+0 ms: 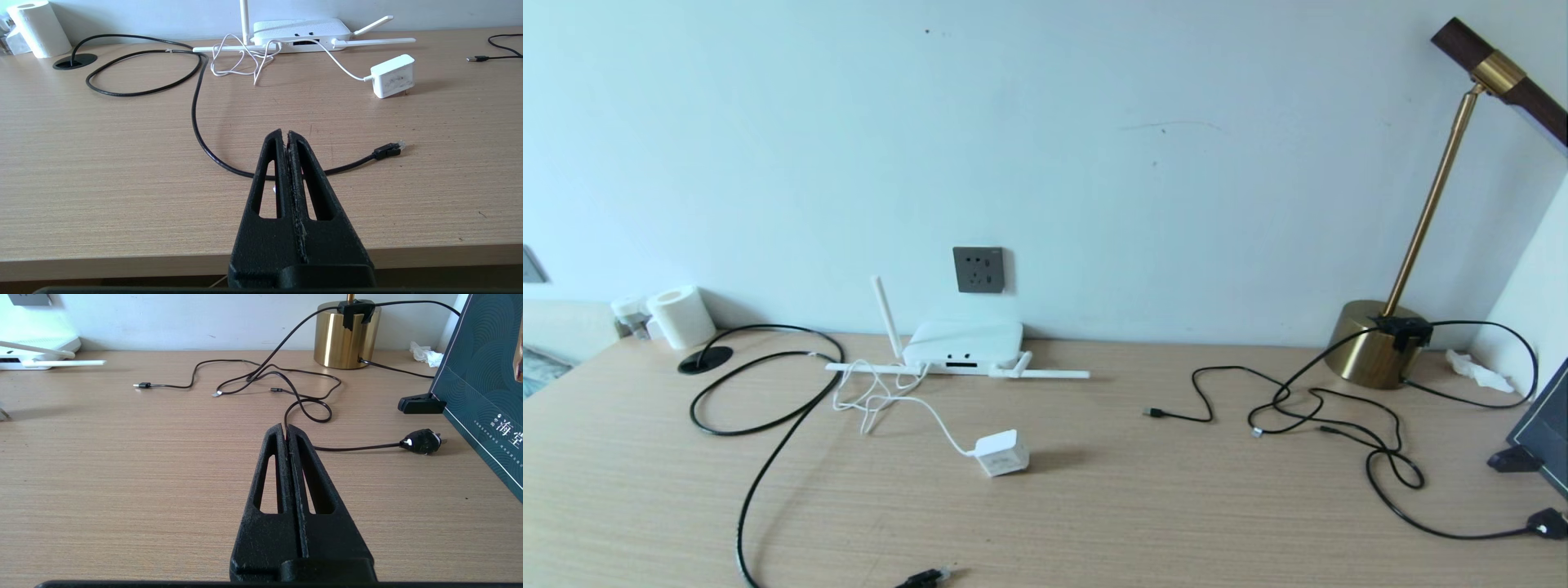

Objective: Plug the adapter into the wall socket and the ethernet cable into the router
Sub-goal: Pick up plug

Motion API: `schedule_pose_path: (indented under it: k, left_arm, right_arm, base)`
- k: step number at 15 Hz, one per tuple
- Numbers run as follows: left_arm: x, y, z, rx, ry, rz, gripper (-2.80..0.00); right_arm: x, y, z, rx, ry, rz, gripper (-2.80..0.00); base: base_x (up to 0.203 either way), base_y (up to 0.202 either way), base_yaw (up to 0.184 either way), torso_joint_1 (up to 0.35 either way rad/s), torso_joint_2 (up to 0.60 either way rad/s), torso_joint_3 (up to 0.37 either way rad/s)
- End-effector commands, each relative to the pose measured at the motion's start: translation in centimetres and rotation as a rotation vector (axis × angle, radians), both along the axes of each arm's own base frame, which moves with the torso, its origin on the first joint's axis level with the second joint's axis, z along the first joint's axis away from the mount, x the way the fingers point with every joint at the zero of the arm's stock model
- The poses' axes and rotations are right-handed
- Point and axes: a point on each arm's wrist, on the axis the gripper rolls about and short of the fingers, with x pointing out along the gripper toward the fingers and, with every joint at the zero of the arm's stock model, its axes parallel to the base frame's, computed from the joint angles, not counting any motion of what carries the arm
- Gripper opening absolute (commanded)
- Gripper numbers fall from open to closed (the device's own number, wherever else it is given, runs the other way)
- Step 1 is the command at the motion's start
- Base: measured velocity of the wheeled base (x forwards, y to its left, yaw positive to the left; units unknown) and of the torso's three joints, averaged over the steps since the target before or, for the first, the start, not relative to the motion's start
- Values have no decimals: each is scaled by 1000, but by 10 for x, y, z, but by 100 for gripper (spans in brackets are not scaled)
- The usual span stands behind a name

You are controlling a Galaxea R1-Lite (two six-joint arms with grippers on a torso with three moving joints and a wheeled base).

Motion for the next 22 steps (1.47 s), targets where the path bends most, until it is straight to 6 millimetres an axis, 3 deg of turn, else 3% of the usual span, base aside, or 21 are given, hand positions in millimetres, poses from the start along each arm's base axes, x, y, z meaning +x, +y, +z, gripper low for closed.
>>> schedule_pose_path:
  k: [1, 9, 11, 13, 14, 15, 19, 22]
  left_arm:
    - [0, 0, 0, 14, -6, -2, -280]
    - [-2, 0, 8, 95, -30, -17, -280]
    - [-5, -1, 40, 100, -54, -70, -280]
    - [8, -2, 83, 101, 7, -146, -280]
    - [27, -4, 105, 104, 76, -212, -280]
    - [50, -7, 121, 114, 159, -285, 0]
    - [165, -41, 143, 250, 443, -588, 0]
    - [252, -68, 129, 495, 513, -799, 0]
  right_arm:
    - [1, 0, -3, 1, 9, 0, -280]
    - [1, 0, -3, -2, 10, 1, -280]
    - [1, 0, -3, -2, 10, 0, -280]
    - [1, 0, -3, -2, 10, 0, -280]
    - [1, 0, -3, -2, 10, 0, -280]
    - [1, 0, -3, -2, 10, 0, -280]
    - [1, 0, -3, -2, 10, 1, -280]
    - [1, 0, -3, -2, 10, 0, -280]
  base:
    - [0, 0, 0, 0, 0, 0]
    - [0, 0, 0, 0, 0, 0]
    - [0, 0, 0, 0, 0, 0]
    - [0, 0, 0, 0, 0, 0]
    - [0, 0, 0, 0, 0, 0]
    - [0, 0, 0, 0, 0, 0]
    - [0, 0, 0, 0, 0, 0]
    - [0, 0, 0, 0, 0, 0]
